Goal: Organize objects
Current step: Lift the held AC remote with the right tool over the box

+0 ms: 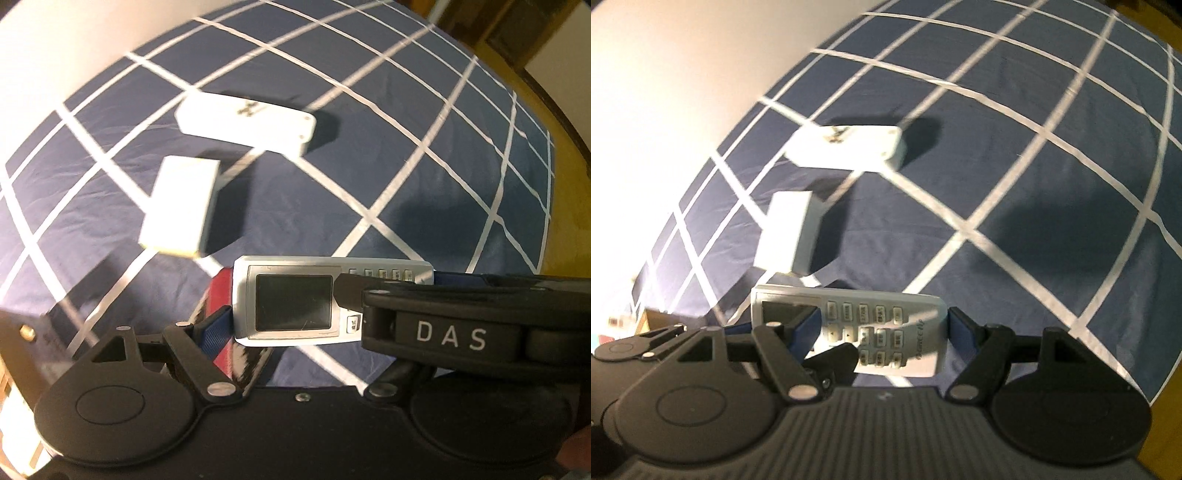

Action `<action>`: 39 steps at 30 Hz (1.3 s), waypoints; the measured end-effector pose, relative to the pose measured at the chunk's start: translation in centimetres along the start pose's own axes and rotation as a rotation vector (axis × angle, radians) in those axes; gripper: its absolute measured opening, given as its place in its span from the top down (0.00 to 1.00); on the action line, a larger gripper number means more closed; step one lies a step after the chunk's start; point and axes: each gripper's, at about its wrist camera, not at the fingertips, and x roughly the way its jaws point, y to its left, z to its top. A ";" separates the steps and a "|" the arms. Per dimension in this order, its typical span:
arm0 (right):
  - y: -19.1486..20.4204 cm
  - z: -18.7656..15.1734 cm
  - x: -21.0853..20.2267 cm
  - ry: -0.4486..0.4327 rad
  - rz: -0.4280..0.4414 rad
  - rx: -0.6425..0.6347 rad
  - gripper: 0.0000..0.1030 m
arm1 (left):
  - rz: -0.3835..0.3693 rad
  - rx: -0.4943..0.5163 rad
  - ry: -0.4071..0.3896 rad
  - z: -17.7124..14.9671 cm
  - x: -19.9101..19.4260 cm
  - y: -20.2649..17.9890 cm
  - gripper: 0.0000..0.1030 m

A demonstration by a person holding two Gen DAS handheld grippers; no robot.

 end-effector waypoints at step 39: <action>25.4 -13.4 -0.9 0.093 0.187 -0.617 0.29 | 0.185 -0.595 -0.210 -19.4 -14.1 17.9 0.24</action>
